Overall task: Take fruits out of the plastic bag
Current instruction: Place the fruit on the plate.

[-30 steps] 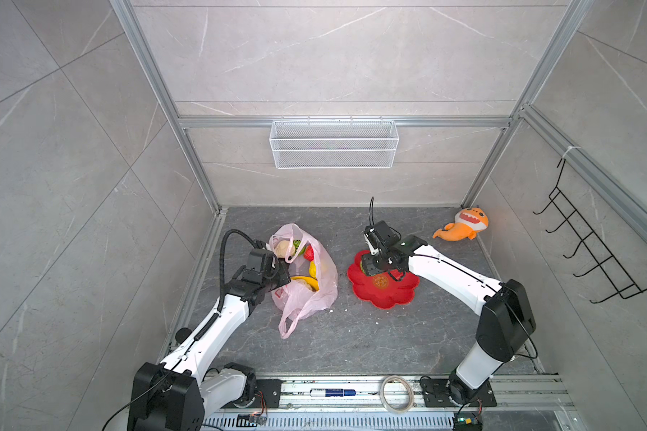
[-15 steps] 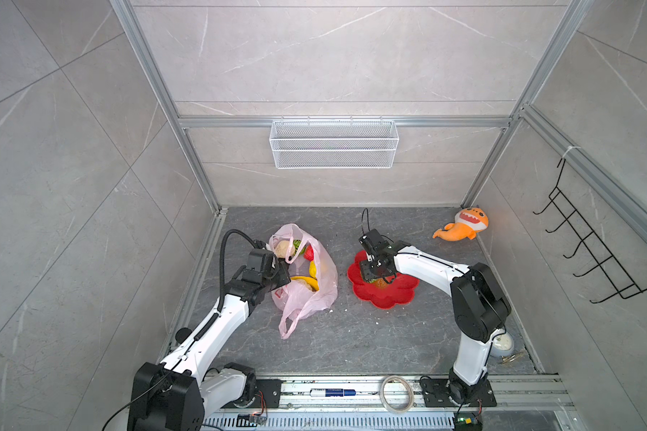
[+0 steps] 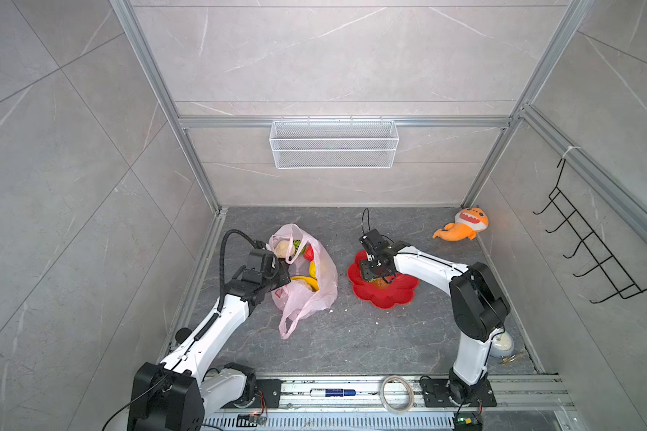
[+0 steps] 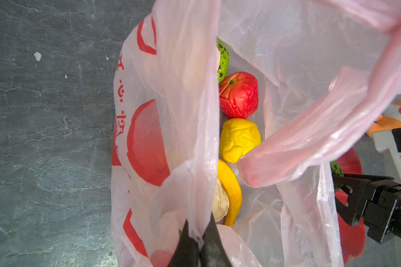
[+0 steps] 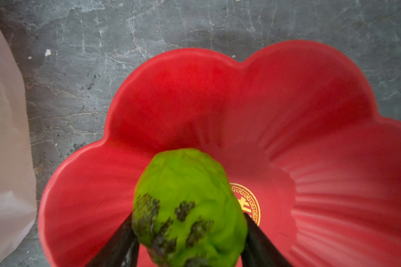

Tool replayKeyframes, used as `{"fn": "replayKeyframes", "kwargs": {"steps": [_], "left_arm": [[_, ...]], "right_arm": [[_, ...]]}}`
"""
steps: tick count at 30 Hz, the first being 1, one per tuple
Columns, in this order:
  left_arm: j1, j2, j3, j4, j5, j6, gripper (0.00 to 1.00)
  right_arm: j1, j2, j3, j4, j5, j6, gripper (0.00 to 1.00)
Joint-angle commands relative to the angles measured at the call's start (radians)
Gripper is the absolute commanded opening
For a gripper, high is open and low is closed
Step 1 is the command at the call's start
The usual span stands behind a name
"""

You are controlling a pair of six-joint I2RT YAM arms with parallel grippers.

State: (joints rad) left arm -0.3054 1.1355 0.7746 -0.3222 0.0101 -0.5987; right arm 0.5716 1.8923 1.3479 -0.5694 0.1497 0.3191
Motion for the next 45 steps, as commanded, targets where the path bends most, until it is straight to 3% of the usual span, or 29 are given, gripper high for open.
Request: {"fn": "replayKeyframes", "kwargs": {"steps": [1,16,24,31,35,41,45], "left_arm": [[-0.003,-0.021,0.017,-0.011,0.006,0.013,0.01],[-0.003,-0.039,0.003,-0.006,0.005,0.01,0.01],[-0.002,-0.046,0.008,-0.009,0.0,0.013,0.01],[-0.003,-0.042,0.006,-0.014,0.011,0.017,0.01],[-0.003,-0.041,-0.006,-0.012,0.018,0.014,0.0],[-0.004,-0.067,-0.022,-0.003,0.028,0.0,0.0],[-0.003,-0.091,-0.035,-0.006,0.03,-0.004,0.0]], "right_arm": [[-0.004,0.004,-0.006,-0.014,-0.006,0.012,0.61],[-0.004,-0.051,0.029,-0.059,-0.013,-0.003,0.81],[-0.001,-0.145,0.089,-0.128,-0.008,-0.024,0.85],[0.09,-0.223,0.198,-0.188,-0.035,-0.071,0.76],[0.206,-0.156,0.352,-0.253,-0.024,-0.075,0.66],[0.298,-0.04,0.497,-0.241,-0.13,-0.044,0.38],[0.332,0.059,0.576,-0.242,-0.202,-0.031,0.32]]}}
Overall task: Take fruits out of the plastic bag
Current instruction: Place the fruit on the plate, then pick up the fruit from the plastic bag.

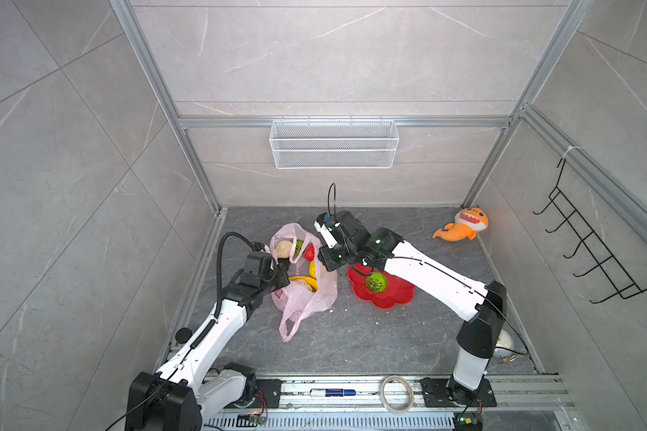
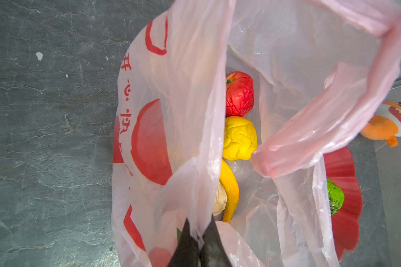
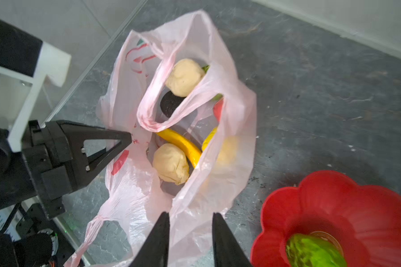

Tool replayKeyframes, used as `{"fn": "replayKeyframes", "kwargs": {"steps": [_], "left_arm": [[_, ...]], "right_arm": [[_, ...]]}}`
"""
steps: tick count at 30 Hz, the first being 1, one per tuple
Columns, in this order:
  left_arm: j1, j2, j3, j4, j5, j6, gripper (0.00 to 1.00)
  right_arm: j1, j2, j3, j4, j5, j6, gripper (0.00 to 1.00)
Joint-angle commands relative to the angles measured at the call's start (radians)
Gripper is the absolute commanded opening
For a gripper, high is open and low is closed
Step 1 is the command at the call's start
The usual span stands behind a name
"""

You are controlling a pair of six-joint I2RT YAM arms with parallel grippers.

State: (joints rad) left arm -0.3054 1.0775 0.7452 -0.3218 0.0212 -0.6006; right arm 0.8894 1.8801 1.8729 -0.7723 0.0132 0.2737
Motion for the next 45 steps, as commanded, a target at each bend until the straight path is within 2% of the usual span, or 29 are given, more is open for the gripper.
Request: {"fn": "replayKeyframes", "kwargs": {"steps": [1,7,11,15,20,27,32,39,45], "left_arm": [[-0.004,-0.038,-0.01,-0.006,0.022,-0.004,0.0],[-0.003,-0.048,-0.044,0.009,0.044,-0.019,0.0],[-0.003,-0.059,-0.058,0.015,0.055,-0.024,0.0],[-0.003,-0.077,-0.063,0.0,0.052,-0.019,0.0],[-0.003,-0.095,-0.07,-0.015,0.048,-0.007,0.0],[-0.003,-0.097,-0.086,-0.008,0.056,-0.002,0.0],[-0.003,-0.091,-0.105,0.016,0.067,-0.002,0.0],[-0.003,-0.054,-0.106,0.049,0.075,-0.005,0.0],[-0.003,-0.023,-0.083,0.063,0.088,0.001,0.0]], "right_arm": [[0.021,0.1,0.073,-0.048,-0.077,0.015,0.31],[0.039,0.28,0.194,-0.073,-0.144,0.02,0.3],[0.039,0.396,0.297,-0.111,-0.138,0.02,0.29],[0.039,0.5,0.417,-0.15,-0.072,0.031,0.29],[0.036,0.603,0.557,-0.199,0.041,0.038,0.33],[0.012,0.771,0.839,-0.375,0.152,0.049,0.38],[-0.011,0.748,0.79,-0.376,0.178,0.054,0.46],[-0.017,0.694,0.684,-0.363,0.229,0.05,0.63],[-0.018,0.694,0.639,-0.364,0.238,0.057,0.68]]}}
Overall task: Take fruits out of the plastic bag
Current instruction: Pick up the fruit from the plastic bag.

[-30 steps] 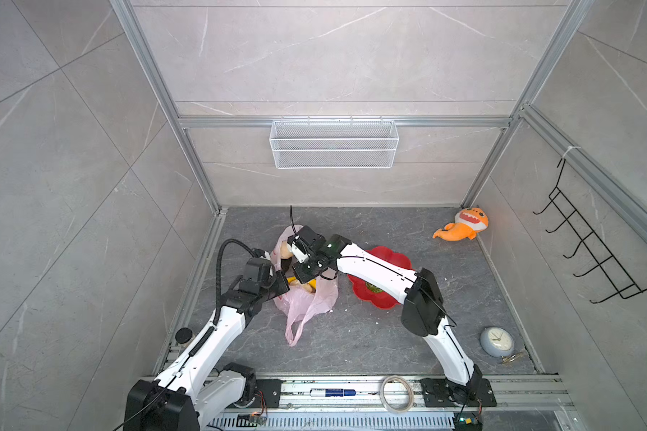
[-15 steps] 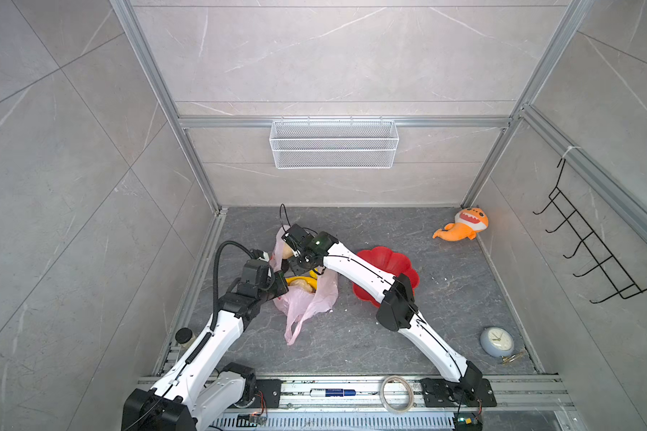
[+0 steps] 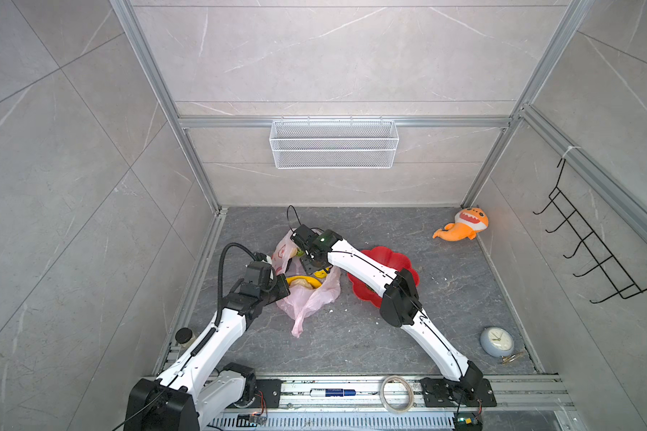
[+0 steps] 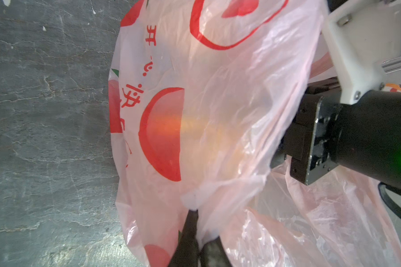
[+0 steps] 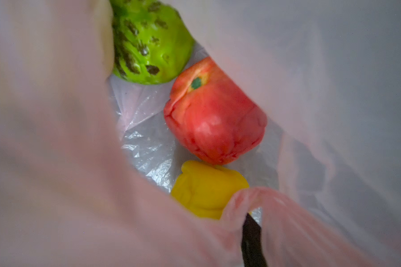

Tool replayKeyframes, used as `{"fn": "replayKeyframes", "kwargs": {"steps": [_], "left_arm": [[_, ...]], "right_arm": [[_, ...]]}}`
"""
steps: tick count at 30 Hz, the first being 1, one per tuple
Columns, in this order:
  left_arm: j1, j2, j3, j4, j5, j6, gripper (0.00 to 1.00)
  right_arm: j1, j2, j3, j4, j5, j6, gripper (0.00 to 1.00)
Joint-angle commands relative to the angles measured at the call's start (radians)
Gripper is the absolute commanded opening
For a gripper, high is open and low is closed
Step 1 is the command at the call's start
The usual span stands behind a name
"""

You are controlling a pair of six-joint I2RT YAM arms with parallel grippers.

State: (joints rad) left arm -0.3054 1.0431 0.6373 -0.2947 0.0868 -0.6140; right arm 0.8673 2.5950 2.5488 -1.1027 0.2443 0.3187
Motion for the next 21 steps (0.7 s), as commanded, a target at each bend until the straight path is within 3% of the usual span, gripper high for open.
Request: {"fn": "replayKeyframes", "kwargs": {"steps": [1,11,21], "left_arm": [[-0.003,0.015,0.029,0.035,0.025,0.017,0.0],[-0.003,0.035,0.063,0.037,0.033,0.036,0.0],[-0.003,0.05,0.102,0.03,0.038,0.057,0.0]], "right_arm": [[0.004,-0.021,-0.049,-0.026,0.005,0.012,0.69],[-0.009,-0.032,-0.058,0.032,-0.11,0.02,0.63],[-0.018,-0.022,-0.038,0.063,-0.156,-0.008,0.31]]}}
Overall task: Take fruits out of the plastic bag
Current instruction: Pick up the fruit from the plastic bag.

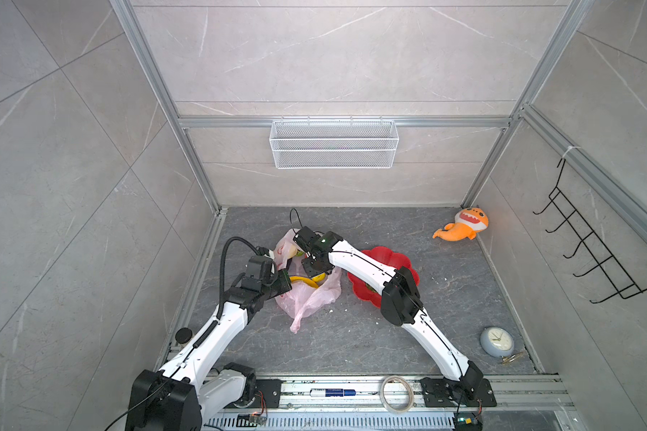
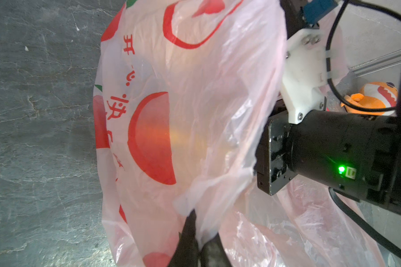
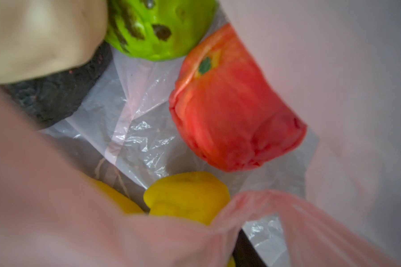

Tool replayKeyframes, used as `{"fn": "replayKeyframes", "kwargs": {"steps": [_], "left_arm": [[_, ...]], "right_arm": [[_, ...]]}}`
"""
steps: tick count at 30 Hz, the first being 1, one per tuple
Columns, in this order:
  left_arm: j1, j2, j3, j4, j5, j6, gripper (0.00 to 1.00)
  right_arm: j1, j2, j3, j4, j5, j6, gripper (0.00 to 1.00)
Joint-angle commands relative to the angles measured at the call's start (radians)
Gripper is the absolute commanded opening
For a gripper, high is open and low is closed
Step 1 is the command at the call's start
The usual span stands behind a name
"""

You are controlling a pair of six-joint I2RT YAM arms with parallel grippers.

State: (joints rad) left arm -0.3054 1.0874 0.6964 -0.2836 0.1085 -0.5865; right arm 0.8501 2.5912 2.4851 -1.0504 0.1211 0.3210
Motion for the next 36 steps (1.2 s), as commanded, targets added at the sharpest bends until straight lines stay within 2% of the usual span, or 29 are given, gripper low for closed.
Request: {"fn": "replayKeyframes", "kwargs": {"steps": [1,10,28,36], "left_arm": [[-0.003,0.007,0.044,0.019,0.017,0.03,0.0],[-0.004,0.015,0.063,0.021,0.017,0.041,0.0],[-0.011,0.027,0.079,0.031,0.007,0.039,0.0],[-0.011,0.045,0.101,0.036,-0.007,0.033,0.0]], "right_arm": [[-0.001,-0.048,0.029,0.013,-0.039,-0.015,0.3],[0.001,-0.136,0.018,0.026,-0.076,-0.047,0.22],[0.01,-0.269,-0.051,0.058,-0.114,-0.068,0.19],[0.015,-0.454,-0.227,0.109,-0.143,-0.078,0.19]]}}
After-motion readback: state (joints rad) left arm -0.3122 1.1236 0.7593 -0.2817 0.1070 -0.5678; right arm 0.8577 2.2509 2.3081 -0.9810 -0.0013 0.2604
